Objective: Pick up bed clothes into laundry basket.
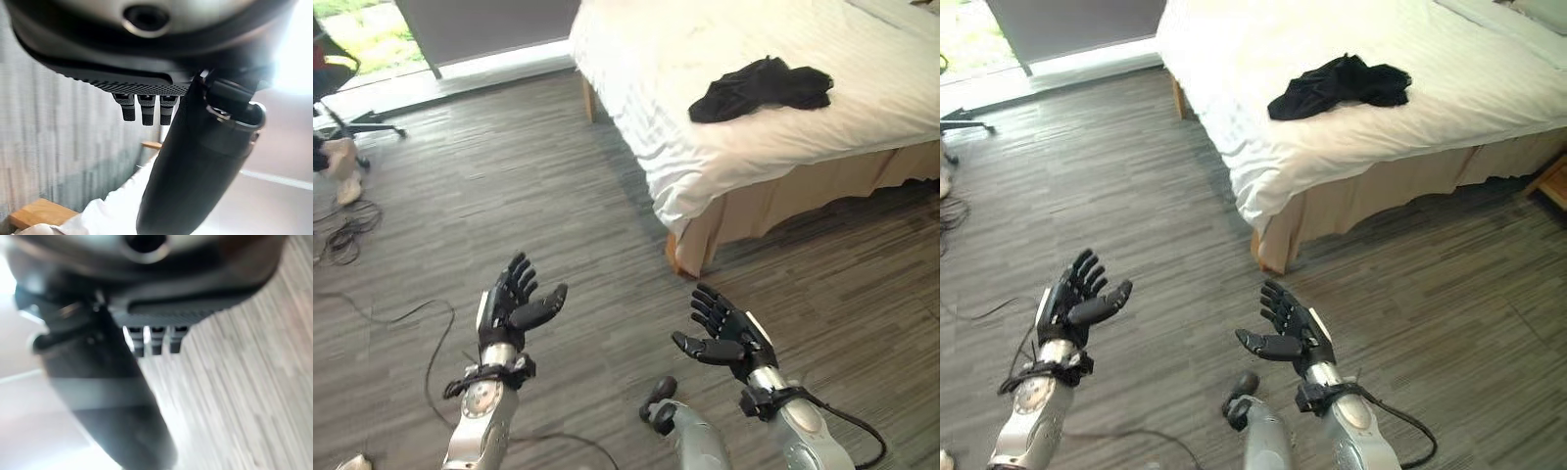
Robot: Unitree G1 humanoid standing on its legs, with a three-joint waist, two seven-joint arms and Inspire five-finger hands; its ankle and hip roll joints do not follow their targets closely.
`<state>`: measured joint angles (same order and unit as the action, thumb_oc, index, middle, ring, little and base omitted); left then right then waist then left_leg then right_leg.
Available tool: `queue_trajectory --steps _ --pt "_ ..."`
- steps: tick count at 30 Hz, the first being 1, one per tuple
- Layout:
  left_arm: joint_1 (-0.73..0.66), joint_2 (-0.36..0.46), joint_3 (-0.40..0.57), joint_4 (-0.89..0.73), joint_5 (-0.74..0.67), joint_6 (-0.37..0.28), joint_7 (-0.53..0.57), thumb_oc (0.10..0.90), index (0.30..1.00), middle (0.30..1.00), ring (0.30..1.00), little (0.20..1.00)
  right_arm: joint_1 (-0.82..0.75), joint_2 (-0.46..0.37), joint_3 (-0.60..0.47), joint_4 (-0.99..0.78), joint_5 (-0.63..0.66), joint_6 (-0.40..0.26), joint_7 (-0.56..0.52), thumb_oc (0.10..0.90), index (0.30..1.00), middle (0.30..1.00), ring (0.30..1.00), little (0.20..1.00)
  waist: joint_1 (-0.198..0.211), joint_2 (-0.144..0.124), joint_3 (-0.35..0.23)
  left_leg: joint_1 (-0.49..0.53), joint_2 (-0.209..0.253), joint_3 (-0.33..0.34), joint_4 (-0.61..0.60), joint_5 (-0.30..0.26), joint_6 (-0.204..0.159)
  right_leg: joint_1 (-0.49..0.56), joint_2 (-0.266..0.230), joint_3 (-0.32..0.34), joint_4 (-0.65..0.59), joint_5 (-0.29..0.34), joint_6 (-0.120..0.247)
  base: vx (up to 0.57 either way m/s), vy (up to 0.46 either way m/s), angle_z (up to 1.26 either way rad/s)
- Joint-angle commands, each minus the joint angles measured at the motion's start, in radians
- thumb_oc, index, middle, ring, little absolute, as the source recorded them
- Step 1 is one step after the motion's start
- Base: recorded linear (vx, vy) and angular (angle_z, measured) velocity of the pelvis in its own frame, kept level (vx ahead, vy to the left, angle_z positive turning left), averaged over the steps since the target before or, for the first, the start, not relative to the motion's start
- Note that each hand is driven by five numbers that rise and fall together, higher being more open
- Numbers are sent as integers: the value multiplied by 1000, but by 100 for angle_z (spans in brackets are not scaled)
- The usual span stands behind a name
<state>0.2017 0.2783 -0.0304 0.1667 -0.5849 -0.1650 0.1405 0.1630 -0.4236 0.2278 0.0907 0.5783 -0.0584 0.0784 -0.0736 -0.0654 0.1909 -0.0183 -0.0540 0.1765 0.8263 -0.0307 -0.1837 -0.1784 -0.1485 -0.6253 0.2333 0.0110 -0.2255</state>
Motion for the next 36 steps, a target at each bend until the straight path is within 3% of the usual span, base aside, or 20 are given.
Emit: queue_trajectory --steps 1,2,3,4,5,8,10,11,12,13,16,18,19,20,21,23,26,28,31,36 --pt "-30 54 34 -150 -28 -78 -10 800 900 900 900 900 -147 18 -6 -155 80 -118 -22 800 900 900 900 900 87 -50 -10 -137 92 -160 80 88 33 193 30 193 -221 -61 211 401 110 -232" --pt "-21 63 42 -148 -25 -69 -9 800 900 900 900 900 -157 24 2 -167 86 -125 -26 800 900 900 900 900 105 -43 -1 -187 152 -177 11 81 50 223 36 223 -237 -67 228 287 122 -224" --pt "-21 63 43 -148 -25 -68 -9 800 900 900 900 900 -157 24 2 -167 86 -125 -26 800 900 900 900 900 108 -45 -2 -186 150 -173 7 85 52 221 34 226 -239 -64 229 435 207 -152" --pt "-20 88 51 -147 -3 -59 -16 800 900 900 900 900 -173 24 22 -184 67 -125 -17 800 900 900 900 900 131 -11 4 -185 201 -191 -200 66 72 266 74 302 -251 -90 254 301 129 -99" --pt "-21 88 51 -147 -3 -59 -16 800 900 900 900 900 -174 24 22 -184 67 -125 -17 800 900 900 900 900 134 -16 5 -179 197 -185 -211 73 74 265 69 306 -252 -87 255 526 258 -114" --pt "-27 91 58 -145 32 -73 -14 800 900 900 900 900 -164 15 40 -162 43 -110 10 800 900 900 900 900 150 38 -21 -112 152 -289 -558 42 74 300 108 454 -251 -125 276 423 263 -166" --pt "-66 93 68 -171 51 -108 -17 800 900 900 900 900 -129 10 23 -130 24 -98 26 800 900 900 900 900 136 77 -42 -139 127 -394 -741 140 37 341 133 557 -259 -164 278 615 285 -206" --pt "-67 93 67 -169 51 -109 -17 800 900 900 900 900 -128 9 22 -130 24 -98 27 800 900 900 900 900 138 75 -42 -131 127 -392 -754 144 36 343 131 559 -259 -168 276 542 209 -117" --pt "-85 91 67 -181 46 -120 -25 800 900 900 900 900 -115 3 6 -132 24 -97 31 800 900 900 900 900 128 74 -46 -177 122 -306 -757 185 30 379 130 571 -264 -188 273 324 104 -64" --pt "-87 89 66 -186 40 -122 -32 800 900 900 900 900 -115 5 1 -135 21 -97 32 800 900 900 900 900 128 69 -46 -177 116 -270 -740 171 42 379 129 578 -249 -197 272 435 185 -71" --pt "-83 83 74 -204 31 -127 -27 800 900 900 900 900 -121 15 2 -131 -4 -95 24 800 900 900 900 900 139 54 -52 -165 81 -294 -702 123 67 382 100 612 -209 -212 289 204 137 -91" --pt "-87 85 77 -214 29 -128 -19 800 900 900 900 900 -138 36 8 -118 -22 -99 18 800 900 900 900 900 143 56 -51 -142 82 -244 -692 87 112 315 65 621 -42 -196 331 299 253 -75" --pt "-106 109 75 -232 49 -131 1 800 900 900 900 900 -160 50 26 -118 -46 -96 22 800 900 900 900 900 120 63 -31 -92 79 -224 -701 56 146 185 42 642 194 -106 382 236 210 -57" --pt "-108 109 76 -231 49 -131 2 800 900 900 900 900 -162 51 26 -118 -46 -96 21 800 900 900 900 900 124 60 -31 -94 77 -219 -701 57 147 175 40 648 208 -112 383 295 269 -66" --pt "-146 147 72 -268 81 -134 5 800 900 900 900 900 -160 51 30 -122 -70 -97 29 800 900 900 900 900 82 83 -15 -41 78 -218 -736 45 161 104 45 664 279 -72 387 211 190 -42" --pt "-169 168 72 -287 96 -141 -6 800 900 900 900 900 -149 52 28 -115 -78 -91 39 800 900 900 900 900 54 94 -17 2 77 -229 -759 30 160 53 35 672 256 -82 374 306 106 10" --pt "-245 197 66 -323 71 -158 -18 800 900 900 900 900 -121 51 12 -105 -73 -84 44 800 900 900 900 900 17 85 -30 41 63 -255 -785 -4 137 51 -39 668 -16 -53 383 305 -96 24" --pt "-299 215 56 -320 67 -171 -2 800 900 900 900 900 -111 52 14 -99 -68 -85 53 800 900 900 900 900 -5 71 -34 80 47 -277 -797 -32 135 36 -45 688 -158 -5 400 313 -89 37" --pt "-330 240 85 -313 112 -181 30 800 900 900 900 900 -91 51 20 -102 -57 -81 67 800 900 900 900 900 1 43 -60 86 36 -274 -785 -39 126 81 -61 708 -159 8 409 138 -91 44" --pt "-445 355 116 -288 190 -204 79 800 900 900 900 900 -102 0 20 -95 -54 -78 105 800 900 900 900 900 -6 52 -95 103 65 -287 -799 -44 107 112 -39 708 -165 -10 389 146 -104 17"
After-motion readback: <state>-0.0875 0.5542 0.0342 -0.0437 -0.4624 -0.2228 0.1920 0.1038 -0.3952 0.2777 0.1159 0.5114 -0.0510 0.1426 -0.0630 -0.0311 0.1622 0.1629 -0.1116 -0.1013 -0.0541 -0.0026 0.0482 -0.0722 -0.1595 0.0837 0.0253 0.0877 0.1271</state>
